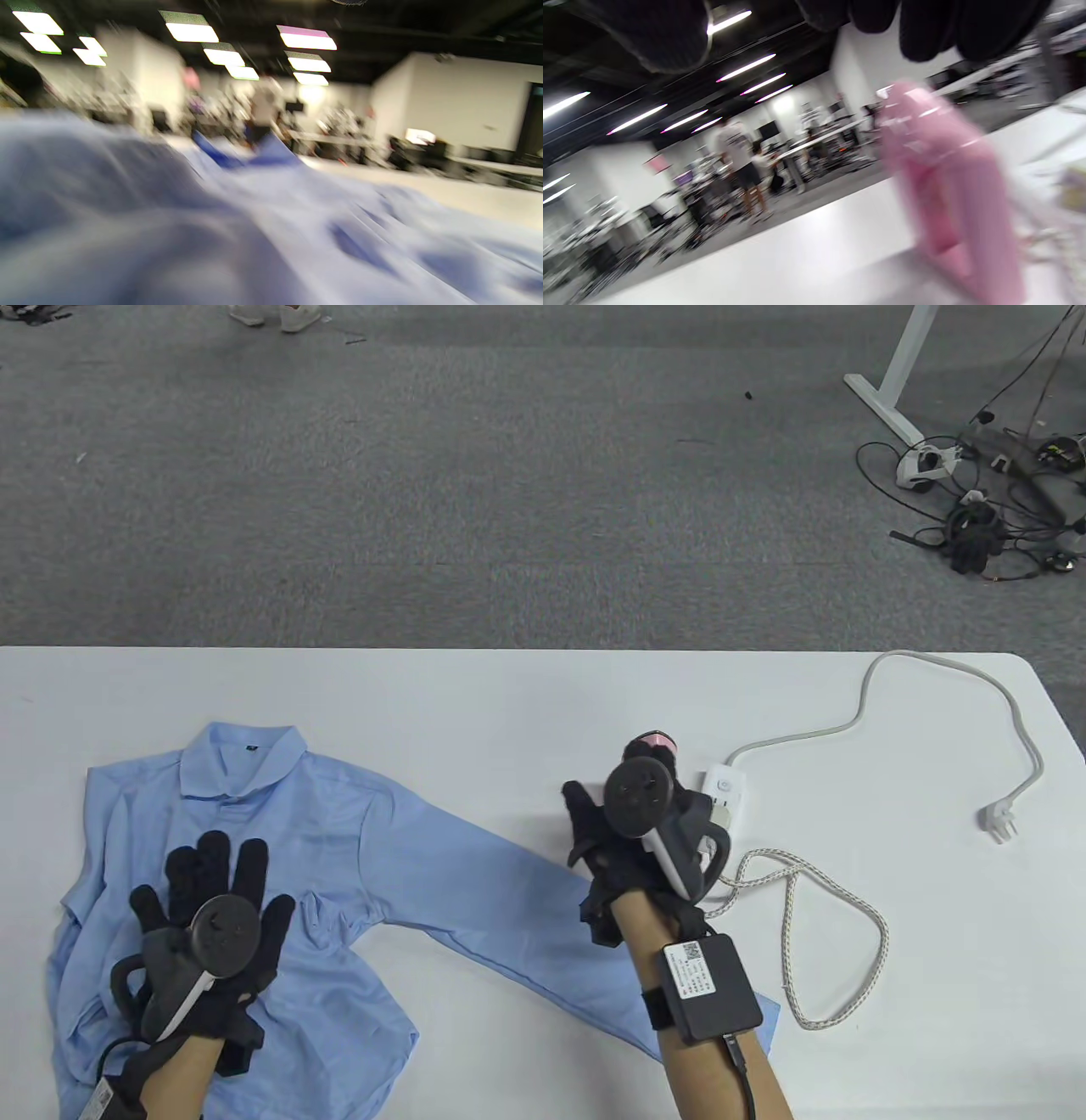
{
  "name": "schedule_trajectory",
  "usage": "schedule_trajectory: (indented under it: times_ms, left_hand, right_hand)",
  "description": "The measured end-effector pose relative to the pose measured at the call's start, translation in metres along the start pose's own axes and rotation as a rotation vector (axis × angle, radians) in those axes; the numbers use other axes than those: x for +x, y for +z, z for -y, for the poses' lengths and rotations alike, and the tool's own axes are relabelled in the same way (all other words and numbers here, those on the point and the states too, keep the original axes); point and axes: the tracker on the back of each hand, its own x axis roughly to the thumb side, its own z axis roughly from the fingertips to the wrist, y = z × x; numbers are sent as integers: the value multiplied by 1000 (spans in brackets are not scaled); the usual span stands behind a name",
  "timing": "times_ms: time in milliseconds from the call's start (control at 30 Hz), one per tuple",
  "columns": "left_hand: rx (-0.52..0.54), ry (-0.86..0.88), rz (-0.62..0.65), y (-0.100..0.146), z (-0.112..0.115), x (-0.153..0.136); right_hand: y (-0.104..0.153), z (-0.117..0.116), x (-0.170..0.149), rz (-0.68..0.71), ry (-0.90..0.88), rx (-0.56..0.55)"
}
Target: Iron long-sleeve shirt with electric iron on table
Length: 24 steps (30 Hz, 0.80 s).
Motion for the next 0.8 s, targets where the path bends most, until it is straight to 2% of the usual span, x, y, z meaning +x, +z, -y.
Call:
schedule_trajectory:
  times_ms: [133,300,433,500,633,700,800]
  left_hand:
    - [39,61,-69,1,-6,-16]
    - [-10,42,-65,-3,3,-15]
    - [-29,42,-59,-3,4,-14]
    - [-33,47,-59,-3,4,-15]
    - [-84,72,-37,-3,6,-15]
    - [-102,76,-40,-3,6,-15]
    - [-110,79,-36,-3,6,-15]
  right_hand:
    - [21,-52,66,175,16,229]
    - [46,-136,133,301,69,454]
    - [57,-196,154,293,85,578]
    - [56,-217,155,275,109,622]
    - [51,-236,140,290,301,605]
    - [42,-228,124,268,270,601]
    - [24,-208,84,138,146,572]
